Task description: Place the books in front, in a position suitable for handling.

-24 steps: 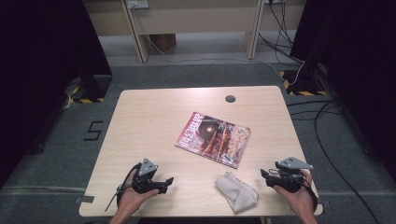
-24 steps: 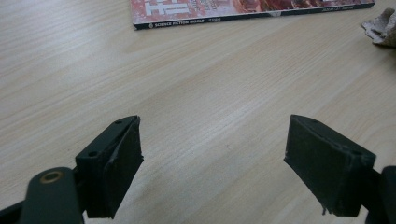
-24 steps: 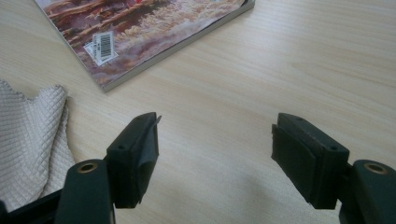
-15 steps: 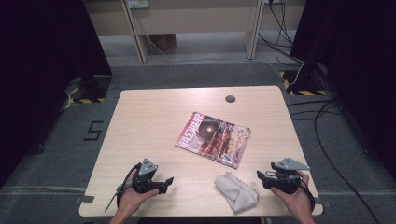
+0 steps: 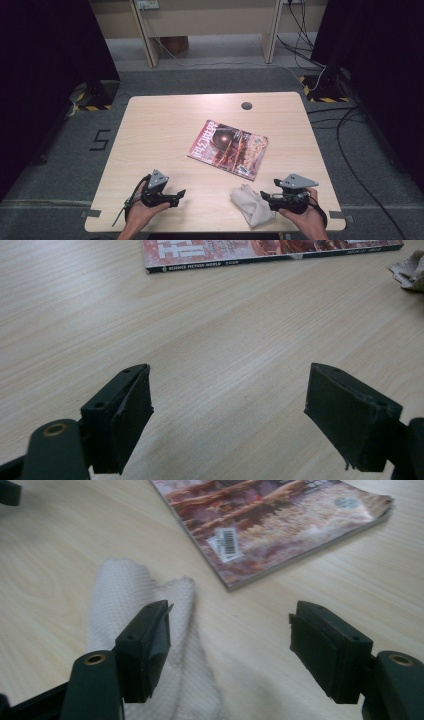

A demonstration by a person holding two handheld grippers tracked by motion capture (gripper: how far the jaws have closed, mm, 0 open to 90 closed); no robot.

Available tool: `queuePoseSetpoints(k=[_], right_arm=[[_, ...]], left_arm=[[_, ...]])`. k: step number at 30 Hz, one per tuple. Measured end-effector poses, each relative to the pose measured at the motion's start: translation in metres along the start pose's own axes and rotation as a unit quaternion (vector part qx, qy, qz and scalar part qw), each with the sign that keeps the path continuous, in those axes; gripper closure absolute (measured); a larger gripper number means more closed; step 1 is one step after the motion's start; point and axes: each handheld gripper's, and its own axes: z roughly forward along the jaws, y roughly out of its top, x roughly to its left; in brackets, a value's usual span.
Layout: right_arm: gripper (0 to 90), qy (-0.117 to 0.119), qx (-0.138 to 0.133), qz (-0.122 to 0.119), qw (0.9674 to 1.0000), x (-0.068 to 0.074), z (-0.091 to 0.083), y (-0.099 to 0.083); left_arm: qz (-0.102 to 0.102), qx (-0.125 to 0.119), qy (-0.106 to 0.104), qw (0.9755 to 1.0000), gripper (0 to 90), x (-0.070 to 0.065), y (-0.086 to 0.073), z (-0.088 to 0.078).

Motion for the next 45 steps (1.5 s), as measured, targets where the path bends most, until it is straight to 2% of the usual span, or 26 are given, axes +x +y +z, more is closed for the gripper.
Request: queuePoseSetpoints(k=[8, 12, 19, 21, 24, 27, 28, 30, 36, 40, 45], right_arm=[[32.5, 0.038, 0.018, -0.028, 0.9987, 0.026, 0.007, 0.000], [32.6, 0.045, 0.039, -0.048, 0.9971, 0.036, 0.014, -0.003], [36.1, 0.049, 0.075, -0.076, 0.9931, 0.040, 0.026, -0.009], [38.8, 0.048, 0.085, -0.076, 0.9923, 0.040, 0.027, -0.010], [47.2, 0.053, 0.094, -0.089, 0.9901, 0.040, 0.028, -0.012], [58.4, 0.060, 0.097, -0.092, 0.9892, 0.040, 0.026, -0.011], [62.7, 0.058, 0.098, -0.092, 0.9892, 0.039, 0.025, -0.011], [65.4, 0.054, 0.101, -0.088, 0.9895, 0.036, 0.023, -0.012], [66.4, 0.025, 0.110, -0.064, 0.9915, 0.019, 0.016, -0.013], [66.1, -0.013, 0.114, -0.055, 0.9919, 0.002, 0.008, -0.015], [64.6, -0.055, 0.111, -0.017, 0.9921, -0.027, 0.002, -0.018]], left_arm=[[0.000, 0.000, 0.001, 1.0000, 17.7, 0.000, 0.000, 0.000], [0.001, 0.001, 0.000, 1.0000, 17.7, 0.000, 0.000, 0.000], [0.002, 0.000, 0.000, 1.0000, 17.7, 0.000, 0.000, 0.000], [0.002, 0.001, 0.001, 1.0000, 17.7, 0.000, 0.000, 0.000], [0.003, 0.000, 0.001, 1.0000, 17.7, -0.001, 0.000, 0.000], [0.003, 0.001, 0.002, 1.0000, 17.7, -0.001, 0.000, 0.001], [0.003, 0.001, 0.002, 1.0000, 17.7, -0.001, 0.000, 0.000], [0.002, -0.001, 0.001, 1.0000, 17.7, 0.000, 0.000, 0.000], [0.003, 0.000, 0.001, 1.0000, 17.7, -0.001, 0.000, 0.000], [0.004, -0.001, 0.001, 1.0000, 17.7, -0.001, 0.001, 0.000], [0.003, 0.000, 0.001, 1.0000, 17.7, -0.001, 0.000, 0.001]])
